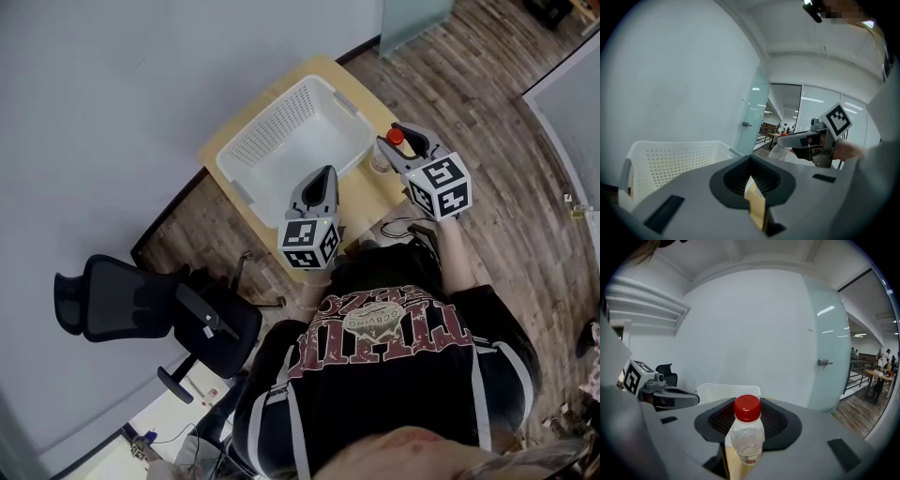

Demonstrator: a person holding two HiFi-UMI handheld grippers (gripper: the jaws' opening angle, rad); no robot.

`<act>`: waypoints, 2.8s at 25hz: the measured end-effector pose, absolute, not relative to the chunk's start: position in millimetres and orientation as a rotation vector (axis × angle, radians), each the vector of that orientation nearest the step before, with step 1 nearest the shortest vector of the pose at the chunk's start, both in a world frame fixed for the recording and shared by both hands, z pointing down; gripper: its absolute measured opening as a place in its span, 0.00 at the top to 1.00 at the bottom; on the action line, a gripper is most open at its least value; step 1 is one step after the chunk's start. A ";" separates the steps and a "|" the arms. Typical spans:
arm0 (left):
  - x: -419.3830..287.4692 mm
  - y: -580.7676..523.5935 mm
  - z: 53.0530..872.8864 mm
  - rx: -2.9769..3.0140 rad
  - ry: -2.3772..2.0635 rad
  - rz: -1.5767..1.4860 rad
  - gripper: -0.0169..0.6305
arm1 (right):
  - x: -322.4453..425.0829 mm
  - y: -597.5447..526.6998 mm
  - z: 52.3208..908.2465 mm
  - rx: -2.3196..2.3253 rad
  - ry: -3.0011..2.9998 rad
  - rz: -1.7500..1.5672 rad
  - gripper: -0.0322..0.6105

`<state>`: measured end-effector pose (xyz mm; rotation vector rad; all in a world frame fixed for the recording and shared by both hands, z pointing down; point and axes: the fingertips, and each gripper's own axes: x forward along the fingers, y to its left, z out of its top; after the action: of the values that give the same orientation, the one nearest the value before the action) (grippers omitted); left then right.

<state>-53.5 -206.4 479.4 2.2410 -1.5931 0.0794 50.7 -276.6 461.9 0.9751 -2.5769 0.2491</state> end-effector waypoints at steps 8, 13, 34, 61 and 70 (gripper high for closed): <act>-53.9 -203.1 480.6 2.232 -1.598 0.079 0.90 | 52.7 -277.5 491.5 0.968 -2.550 0.258 0.69; -55.4 -200.9 481.0 2.219 -1.597 0.064 0.90 | 52.9 -277.8 512.1 0.963 -2.536 0.272 0.69; -59.4 -187.8 480.7 2.193 -1.615 0.063 0.90 | 51.4 -268.7 559.9 0.957 -2.510 0.258 0.69; -61.9 -188.0 485.6 2.183 -1.621 0.079 0.90 | 57.5 -253.9 590.3 0.956 -2.506 0.279 0.69; -61.2 -188.8 485.4 2.188 -1.610 0.079 0.90 | 57.8 -249.1 587.1 0.970 -2.507 0.276 0.69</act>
<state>-61.2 -188.8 485.4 2.1876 -1.6095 0.0792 57.8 -249.1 587.1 0.9699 -2.5069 0.2761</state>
